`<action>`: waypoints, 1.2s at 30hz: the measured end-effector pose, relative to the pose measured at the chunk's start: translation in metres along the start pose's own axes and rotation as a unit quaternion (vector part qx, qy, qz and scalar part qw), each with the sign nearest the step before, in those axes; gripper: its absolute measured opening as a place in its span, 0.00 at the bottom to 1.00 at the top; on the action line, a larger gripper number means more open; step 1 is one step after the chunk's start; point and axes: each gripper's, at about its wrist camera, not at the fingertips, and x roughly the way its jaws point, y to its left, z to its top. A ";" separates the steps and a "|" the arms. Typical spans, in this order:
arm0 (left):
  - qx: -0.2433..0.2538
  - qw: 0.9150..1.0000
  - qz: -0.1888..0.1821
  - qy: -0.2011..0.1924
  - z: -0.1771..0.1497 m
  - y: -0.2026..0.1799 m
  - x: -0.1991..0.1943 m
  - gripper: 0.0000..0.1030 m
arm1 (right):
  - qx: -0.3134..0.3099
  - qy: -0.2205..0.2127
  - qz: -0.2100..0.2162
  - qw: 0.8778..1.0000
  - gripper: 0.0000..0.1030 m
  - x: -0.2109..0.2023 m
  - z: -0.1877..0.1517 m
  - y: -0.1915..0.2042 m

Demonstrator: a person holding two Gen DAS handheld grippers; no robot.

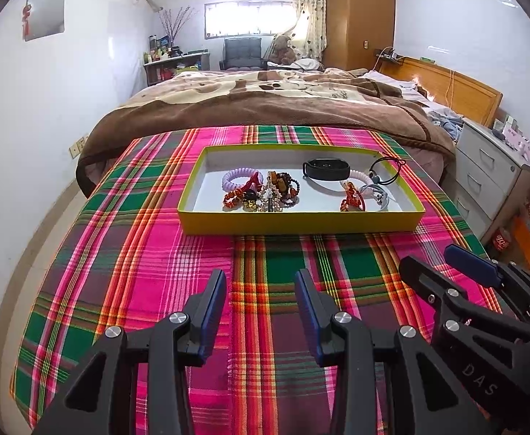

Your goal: Organize jewelry

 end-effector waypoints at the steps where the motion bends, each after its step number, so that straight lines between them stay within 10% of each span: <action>1: -0.001 1.000 0.001 0.001 0.000 0.000 0.000 0.38 | 0.000 0.000 0.000 1.000 0.56 0.000 0.000 0.000; 36: -0.001 1.000 -0.005 0.006 -0.001 0.001 0.000 0.38 | -0.003 0.004 0.000 1.000 0.56 0.001 0.000 0.002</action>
